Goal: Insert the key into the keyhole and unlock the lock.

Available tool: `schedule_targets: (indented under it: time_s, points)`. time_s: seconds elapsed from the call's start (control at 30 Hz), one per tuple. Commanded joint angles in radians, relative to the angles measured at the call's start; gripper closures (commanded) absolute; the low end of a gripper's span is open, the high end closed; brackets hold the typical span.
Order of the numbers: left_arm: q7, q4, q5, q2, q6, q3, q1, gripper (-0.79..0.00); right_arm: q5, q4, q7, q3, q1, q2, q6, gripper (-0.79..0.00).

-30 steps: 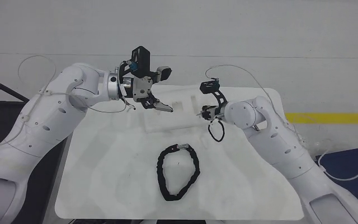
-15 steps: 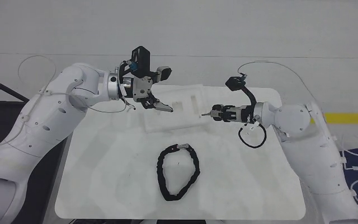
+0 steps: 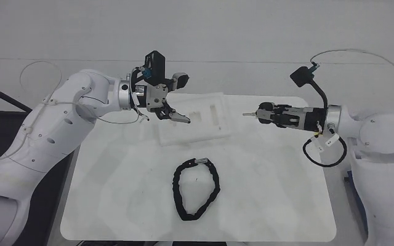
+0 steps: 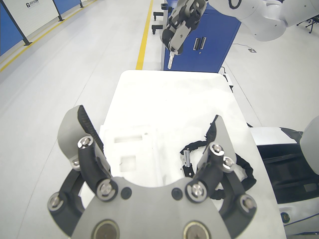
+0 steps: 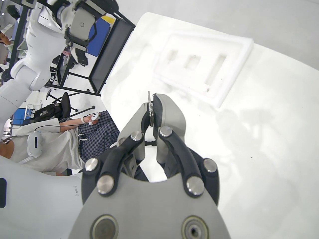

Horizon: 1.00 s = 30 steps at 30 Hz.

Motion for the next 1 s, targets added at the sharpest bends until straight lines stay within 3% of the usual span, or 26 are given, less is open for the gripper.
schedule_targets:
  time_s: [0.0, 0.2, 0.97]
  points:
    - [0.0, 0.0, 0.0, 0.0, 0.0, 0.0, 0.0, -0.785, 0.0, -0.011, -0.007, 0.016, -0.006, 0.004, -0.001, 0.0]
    - [0.0, 0.0, 0.0, 0.0, 0.0, 0.0, 0.0, -0.785, 0.003, -0.004, -0.084, 0.045, -0.033, 0.012, 0.003, 0.0]
    - [0.0, 0.0, 0.0, 0.0, 0.0, 0.0, 0.0, -0.785, 0.003, -0.004, -0.084, 0.045, -0.033, 0.012, 0.003, 0.0]
